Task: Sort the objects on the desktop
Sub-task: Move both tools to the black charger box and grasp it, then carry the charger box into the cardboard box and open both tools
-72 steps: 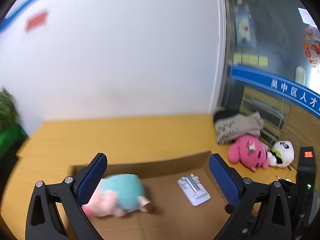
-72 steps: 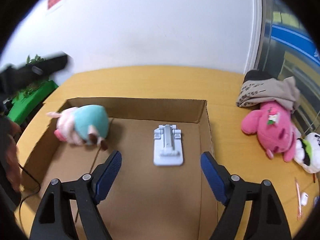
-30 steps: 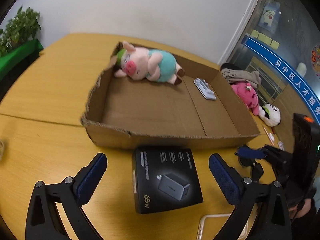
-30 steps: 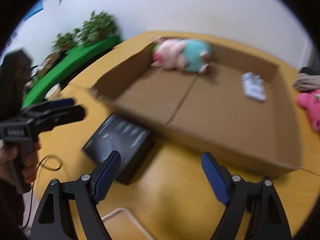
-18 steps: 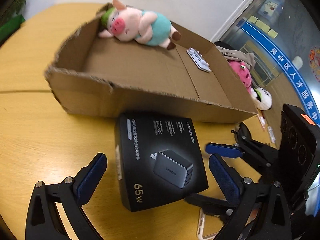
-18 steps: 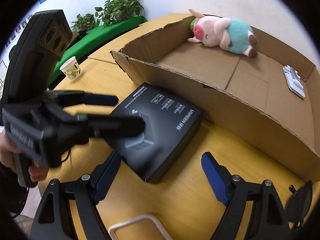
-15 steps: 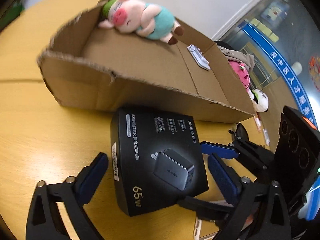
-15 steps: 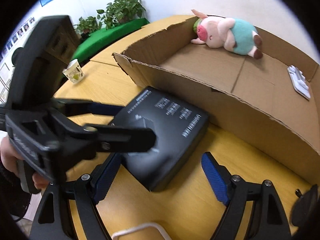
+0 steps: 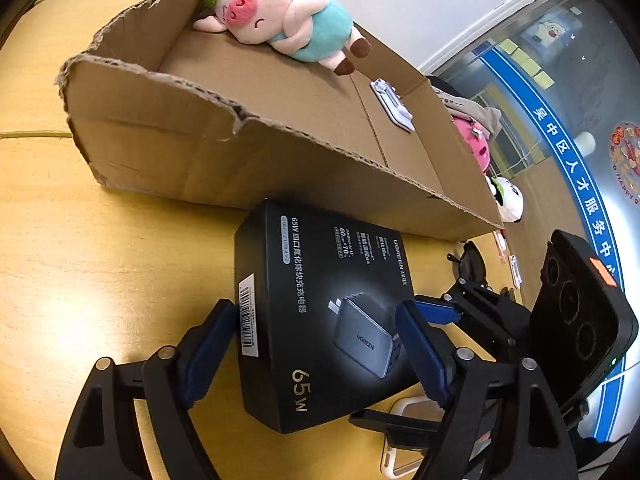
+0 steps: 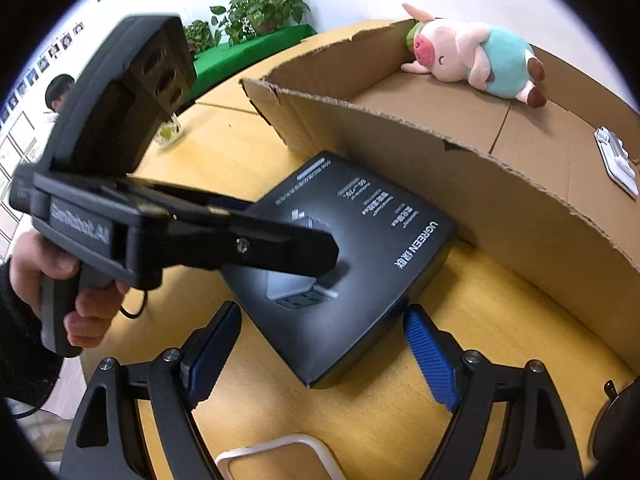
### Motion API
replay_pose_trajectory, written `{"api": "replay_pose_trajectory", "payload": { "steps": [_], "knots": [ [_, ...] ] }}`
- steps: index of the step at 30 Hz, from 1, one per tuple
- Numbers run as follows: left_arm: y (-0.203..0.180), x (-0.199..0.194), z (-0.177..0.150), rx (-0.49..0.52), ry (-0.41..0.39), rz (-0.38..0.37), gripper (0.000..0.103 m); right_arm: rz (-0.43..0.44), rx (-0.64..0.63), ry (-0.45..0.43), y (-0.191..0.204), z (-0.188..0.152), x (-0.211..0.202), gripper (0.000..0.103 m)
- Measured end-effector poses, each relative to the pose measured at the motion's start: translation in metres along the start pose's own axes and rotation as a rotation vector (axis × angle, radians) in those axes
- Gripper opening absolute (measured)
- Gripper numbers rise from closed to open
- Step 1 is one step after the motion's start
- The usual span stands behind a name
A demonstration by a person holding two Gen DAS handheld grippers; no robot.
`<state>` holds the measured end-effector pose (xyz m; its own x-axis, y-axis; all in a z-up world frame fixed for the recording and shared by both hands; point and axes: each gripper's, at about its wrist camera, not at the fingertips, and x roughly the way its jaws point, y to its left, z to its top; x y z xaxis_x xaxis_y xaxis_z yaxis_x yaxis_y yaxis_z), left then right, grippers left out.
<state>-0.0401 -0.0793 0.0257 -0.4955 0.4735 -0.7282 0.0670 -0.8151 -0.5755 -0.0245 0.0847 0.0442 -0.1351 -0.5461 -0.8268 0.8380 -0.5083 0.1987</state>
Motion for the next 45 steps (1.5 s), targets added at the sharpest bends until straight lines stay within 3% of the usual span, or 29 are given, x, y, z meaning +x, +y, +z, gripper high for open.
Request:
{"api": "replay_pose_trajectory", "payload": {
  "steps": [4, 9, 18, 25, 30, 39, 45],
  "knots": [
    [0.008, -0.004, -0.004, -0.038, -0.017, -0.015, 0.072, -0.029, 0.005, -0.011, -0.001, -0.001, 0.004, 0.084],
    [0.01, -0.012, -0.015, -0.091, -0.032, -0.015, 0.069, -0.106, -0.054, -0.019, 0.016, -0.01, -0.001, 0.074],
    [-0.027, -0.057, -0.024, -0.047, -0.151, -0.017, 0.069, -0.168, -0.088, -0.142, 0.043, -0.009, -0.048, 0.071],
    [-0.065, -0.097, -0.001, 0.036, -0.26, -0.03, 0.069, -0.222, -0.093, -0.265, 0.054, 0.015, -0.093, 0.07],
    [-0.081, -0.112, 0.022, 0.107, -0.302, 0.014, 0.07, -0.242, -0.099, -0.33, 0.05, 0.04, -0.107, 0.069],
    [-0.078, -0.119, 0.078, 0.129, -0.333, 0.023, 0.07, -0.247, -0.115, -0.343, 0.027, 0.094, -0.109, 0.069],
    [-0.07, -0.107, 0.117, 0.146, -0.328, 0.085, 0.07, -0.211, -0.081, -0.306, 0.001, 0.135, -0.09, 0.069]
  ]
}}
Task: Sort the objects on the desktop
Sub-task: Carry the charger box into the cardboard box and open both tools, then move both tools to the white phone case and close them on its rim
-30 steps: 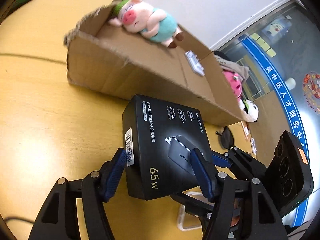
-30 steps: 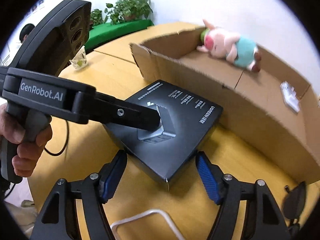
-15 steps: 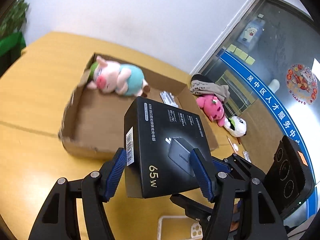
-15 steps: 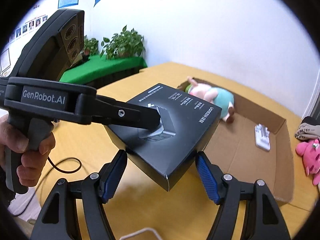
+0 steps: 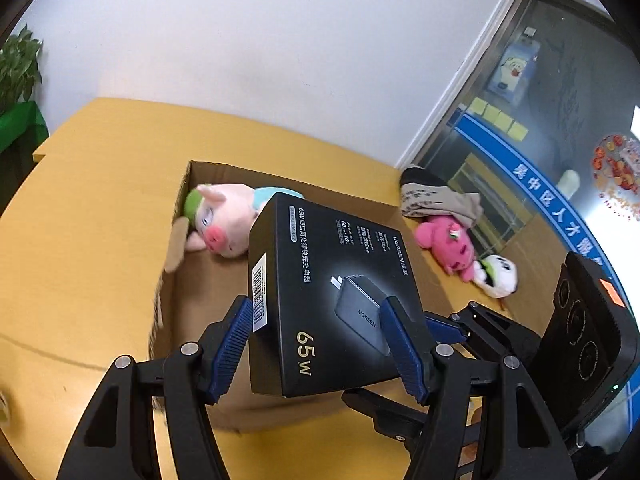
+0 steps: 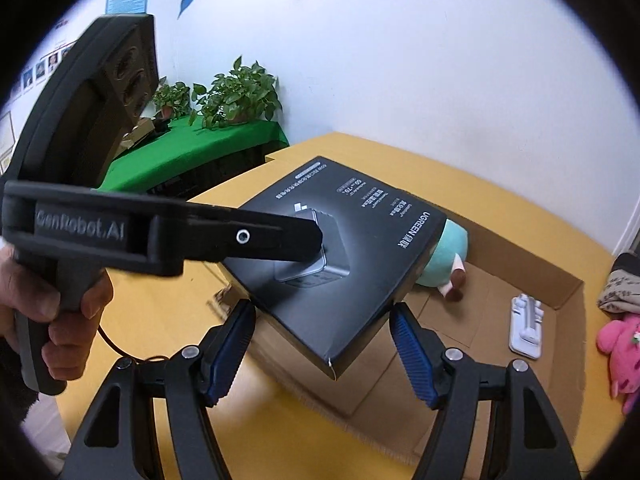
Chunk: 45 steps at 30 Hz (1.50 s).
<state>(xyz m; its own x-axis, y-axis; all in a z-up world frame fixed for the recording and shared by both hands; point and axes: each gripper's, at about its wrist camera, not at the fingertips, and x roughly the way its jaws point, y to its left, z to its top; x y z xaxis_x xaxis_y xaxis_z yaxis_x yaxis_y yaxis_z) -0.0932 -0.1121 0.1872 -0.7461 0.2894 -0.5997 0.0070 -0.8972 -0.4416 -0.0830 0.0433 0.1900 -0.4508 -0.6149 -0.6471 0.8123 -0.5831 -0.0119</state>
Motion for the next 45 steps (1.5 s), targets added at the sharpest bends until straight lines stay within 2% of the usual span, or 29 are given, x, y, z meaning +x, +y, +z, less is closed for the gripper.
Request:
{"api": "replay_pose_trajectory", "payload": {
  "steps": [4, 9, 13, 18, 22, 26, 28, 32, 34, 37, 38, 39, 40, 41, 42, 43, 45],
  "knots": [
    [0.018, 0.031, 0.011, -0.027, 0.045, 0.015, 0.07, -0.003, 0.007, 0.038, -0.012, 0.004, 0.031, 0.069],
    [0.038, 0.072, 0.006, -0.081, 0.109, 0.036, 0.069, 0.039, 0.076, 0.122, -0.036, -0.005, 0.072, 0.069],
    [0.049, 0.101, -0.002, -0.11, 0.164, 0.077, 0.069, 0.045, 0.087, 0.202, -0.041, -0.014, 0.102, 0.069],
    [0.059, 0.128, -0.009, -0.132, 0.233, 0.147, 0.069, 0.087, 0.161, 0.315, -0.052, -0.024, 0.138, 0.071],
    [0.069, 0.139, -0.017, -0.189, 0.258, 0.136, 0.07, 0.09, 0.188, 0.41, -0.052, -0.025, 0.155, 0.074],
    [0.068, 0.14, -0.025, -0.187, 0.287, 0.132, 0.071, 0.114, 0.255, 0.408, -0.057, -0.032, 0.149, 0.075],
    [0.058, 0.128, -0.025, -0.149, 0.248, 0.157, 0.074, 0.101, 0.254, 0.401, -0.055, -0.038, 0.141, 0.075],
    [0.041, 0.091, -0.022, -0.082, 0.14, 0.186, 0.086, 0.0, 0.234, 0.347, -0.058, -0.047, 0.111, 0.075],
    [0.028, 0.061, -0.022, -0.05, 0.034, 0.236, 0.097, -0.047, 0.248, 0.274, -0.066, -0.047, 0.084, 0.076],
    [0.01, 0.02, -0.026, -0.025, -0.112, 0.286, 0.103, -0.099, 0.266, 0.165, -0.069, -0.05, 0.044, 0.075],
    [0.005, 0.011, -0.027, -0.011, -0.135, 0.278, 0.103, -0.108, 0.258, 0.137, -0.068, -0.049, 0.034, 0.073],
    [-0.003, 0.001, -0.029, 0.011, -0.15, 0.247, 0.103, -0.116, 0.25, 0.106, -0.067, -0.05, 0.02, 0.063],
    [-0.006, -0.005, -0.028, 0.026, -0.149, 0.224, 0.101, -0.122, 0.253, 0.069, -0.069, -0.05, 0.005, 0.053],
    [-0.014, -0.011, -0.03, 0.047, -0.146, 0.208, 0.094, -0.122, 0.261, 0.042, -0.07, -0.052, -0.006, 0.03],
    [-0.021, -0.014, -0.032, 0.068, -0.131, 0.207, 0.056, -0.116, 0.274, 0.023, -0.072, -0.051, -0.015, 0.012],
    [-0.03, -0.015, -0.035, 0.083, -0.101, 0.222, 0.017, -0.112, 0.276, 0.014, -0.073, -0.053, -0.022, 0.01],
    [-0.037, -0.02, -0.039, 0.077, -0.108, 0.213, 0.018, -0.121, 0.26, 0.003, -0.072, -0.052, -0.036, 0.01]
  ]
}}
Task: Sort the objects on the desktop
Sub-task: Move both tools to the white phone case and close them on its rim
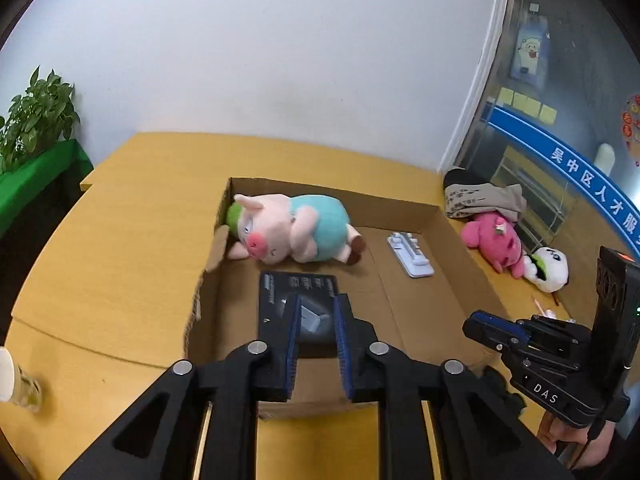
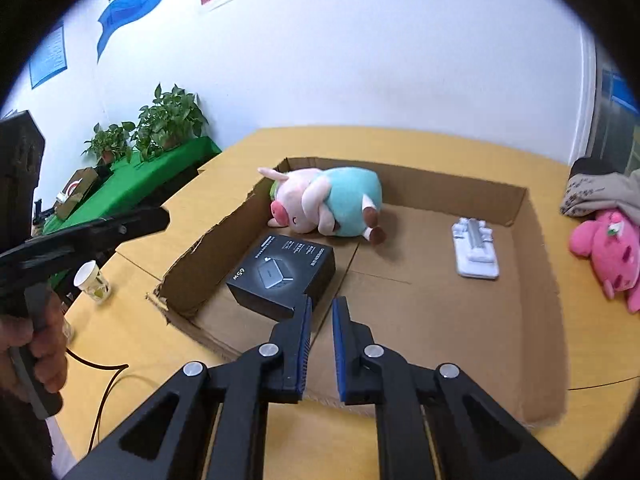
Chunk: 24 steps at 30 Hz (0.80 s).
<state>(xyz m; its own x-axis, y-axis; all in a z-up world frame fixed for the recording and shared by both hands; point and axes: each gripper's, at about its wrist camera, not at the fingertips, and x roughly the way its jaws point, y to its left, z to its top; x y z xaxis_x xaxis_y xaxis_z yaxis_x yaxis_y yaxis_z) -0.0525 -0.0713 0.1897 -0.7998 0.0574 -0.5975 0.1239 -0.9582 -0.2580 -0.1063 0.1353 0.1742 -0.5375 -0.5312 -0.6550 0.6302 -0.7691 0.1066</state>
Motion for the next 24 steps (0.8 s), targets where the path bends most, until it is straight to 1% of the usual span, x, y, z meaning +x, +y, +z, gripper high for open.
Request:
{"api": "replay_pose_trajectory", "payload": {
  "steps": [1, 2, 3, 4, 5, 6, 7, 9, 10, 12, 14, 15, 16, 18, 20, 21, 24],
  "knots": [
    [-0.002, -0.006, -0.003, -0.009, -0.024, -0.012, 0.028, -0.002, -0.001, -0.004, 0.0, -0.001, -0.006, 0.011],
    [-0.004, -0.009, -0.004, -0.016, -0.029, -0.009, 0.038, 0.003, 0.003, -0.007, 0.0, -0.001, -0.01, 0.021],
    [-0.006, -0.012, -0.005, -0.022, -0.031, -0.009, 0.066, 0.008, 0.007, -0.011, 0.001, -0.003, -0.017, 0.04],
    [-0.01, -0.018, -0.007, -0.024, -0.046, -0.019, 0.09, 0.006, 0.001, -0.02, 0.002, -0.007, -0.027, 0.05],
    [-0.013, -0.026, -0.01, -0.019, -0.072, -0.027, 0.096, 0.001, -0.007, -0.029, 0.004, -0.009, -0.03, 0.064],
    [-0.017, -0.036, -0.013, -0.006, -0.101, -0.032, 0.099, -0.009, -0.02, -0.044, 0.008, -0.012, -0.037, 0.066],
    [-0.023, -0.046, -0.016, 0.023, -0.128, -0.037, 0.1, -0.01, -0.025, -0.051, 0.01, -0.014, -0.042, 0.066],
    [-0.032, -0.06, -0.02, 0.06, -0.144, -0.05, 0.103, 0.0, -0.025, -0.051, 0.013, -0.02, -0.052, 0.068],
    [-0.036, -0.065, -0.022, 0.07, -0.147, -0.061, 0.103, -0.001, -0.028, -0.05, 0.013, -0.023, -0.056, 0.068],
    [-0.042, -0.073, -0.028, 0.083, -0.137, -0.075, 0.103, -0.002, -0.04, -0.057, 0.014, -0.032, -0.067, 0.068],
    [-0.047, -0.08, -0.038, 0.1, -0.113, -0.085, 0.103, 0.021, -0.052, -0.061, 0.012, -0.046, -0.081, 0.068],
    [-0.049, -0.083, -0.045, 0.105, -0.096, -0.093, 0.103, 0.035, -0.067, -0.054, 0.008, -0.061, -0.09, 0.068],
    [-0.05, -0.084, -0.055, 0.11, -0.059, -0.1, 0.103, 0.038, -0.077, -0.041, 0.005, -0.07, -0.094, 0.068],
    [-0.049, -0.082, -0.075, 0.114, 0.0, -0.103, 0.103, 0.024, -0.078, 0.058, -0.009, -0.105, -0.098, 0.068],
    [-0.047, -0.076, -0.104, 0.121, 0.083, -0.123, 0.103, 0.016, -0.033, 0.139, -0.022, -0.135, -0.096, 0.069],
    [-0.046, -0.07, -0.121, 0.126, 0.135, -0.138, 0.103, 0.032, 0.01, 0.192, -0.029, -0.157, -0.096, 0.068],
    [-0.047, -0.054, -0.157, 0.109, 0.265, -0.172, 0.103, 0.053, 0.062, 0.269, -0.03, -0.201, -0.099, 0.068]
  ]
}}
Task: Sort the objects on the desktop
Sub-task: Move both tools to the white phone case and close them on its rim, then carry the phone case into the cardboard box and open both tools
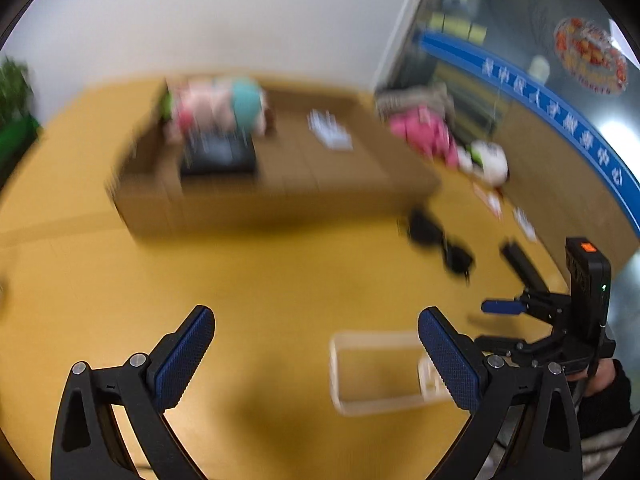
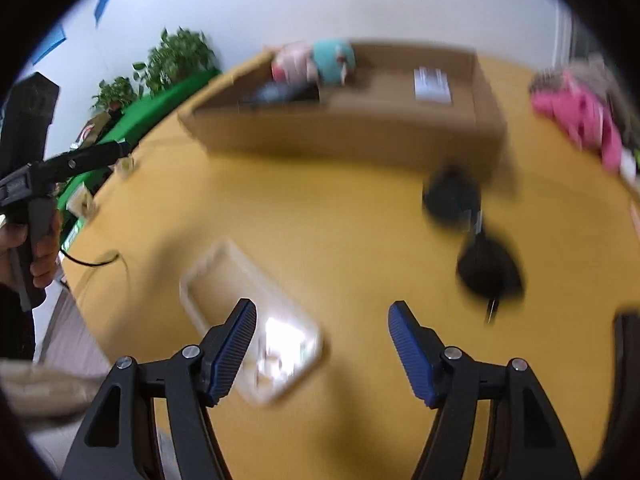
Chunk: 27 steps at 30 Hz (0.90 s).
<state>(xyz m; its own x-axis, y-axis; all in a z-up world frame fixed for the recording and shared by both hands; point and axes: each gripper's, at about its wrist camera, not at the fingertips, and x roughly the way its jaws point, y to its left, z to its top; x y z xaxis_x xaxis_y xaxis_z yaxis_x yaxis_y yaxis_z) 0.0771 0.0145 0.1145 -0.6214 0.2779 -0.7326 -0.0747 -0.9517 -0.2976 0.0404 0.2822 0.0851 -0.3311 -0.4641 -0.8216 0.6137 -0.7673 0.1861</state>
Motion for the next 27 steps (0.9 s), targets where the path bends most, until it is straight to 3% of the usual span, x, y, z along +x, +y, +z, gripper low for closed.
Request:
{"api": "replay_pose_trajectory", "payload": {
  "steps": [2, 5, 8, 11, 12, 13, 15, 20, 21, 22, 24, 27],
  "knots": [
    [-0.004, 0.017, -0.017, -0.009, 0.061, -0.027, 0.103, 0.007, 0.029, 0.011, 0.002, -0.015, 0.007, 0.067],
    [-0.008, 0.04, -0.031, -0.034, 0.127, -0.053, 0.098, -0.01, 0.071, 0.045, 0.005, -0.025, 0.027, 0.042],
    [-0.008, 0.06, -0.038, -0.079, 0.194, -0.075, 0.068, -0.049, 0.041, 0.061, 0.012, -0.026, 0.035, 0.031],
    [-0.011, 0.071, -0.039, -0.09, 0.213, -0.055, 0.052, -0.059, 0.039, 0.051, 0.009, -0.021, 0.038, 0.011],
    [-0.012, 0.072, -0.04, -0.105, 0.218, -0.064, 0.045, -0.07, 0.037, 0.049, 0.008, -0.018, 0.041, 0.008],
    [-0.011, 0.074, -0.041, -0.119, 0.225, -0.067, 0.026, -0.072, 0.036, 0.048, 0.008, -0.014, 0.043, 0.007],
    [-0.008, 0.077, -0.042, -0.143, 0.232, -0.064, 0.01, -0.068, 0.04, 0.044, 0.008, -0.01, 0.047, 0.007],
    [-0.004, 0.071, -0.043, -0.166, 0.236, -0.07, 0.01, -0.059, 0.025, 0.035, 0.016, -0.006, 0.054, 0.006],
    [-0.005, 0.066, -0.044, -0.171, 0.235, -0.075, 0.022, -0.061, 0.029, 0.031, 0.016, -0.005, 0.054, 0.006],
    [-0.004, 0.06, -0.043, -0.171, 0.238, -0.072, 0.049, -0.069, 0.034, 0.026, 0.014, -0.005, 0.053, 0.006],
    [-0.008, 0.049, -0.044, -0.156, 0.22, -0.055, 0.08, -0.11, 0.054, 0.014, 0.011, -0.002, 0.053, 0.006],
    [-0.009, 0.048, -0.045, -0.183, 0.233, -0.04, 0.083, -0.158, 0.093, -0.001, 0.001, 0.001, 0.053, 0.006]
  ]
}}
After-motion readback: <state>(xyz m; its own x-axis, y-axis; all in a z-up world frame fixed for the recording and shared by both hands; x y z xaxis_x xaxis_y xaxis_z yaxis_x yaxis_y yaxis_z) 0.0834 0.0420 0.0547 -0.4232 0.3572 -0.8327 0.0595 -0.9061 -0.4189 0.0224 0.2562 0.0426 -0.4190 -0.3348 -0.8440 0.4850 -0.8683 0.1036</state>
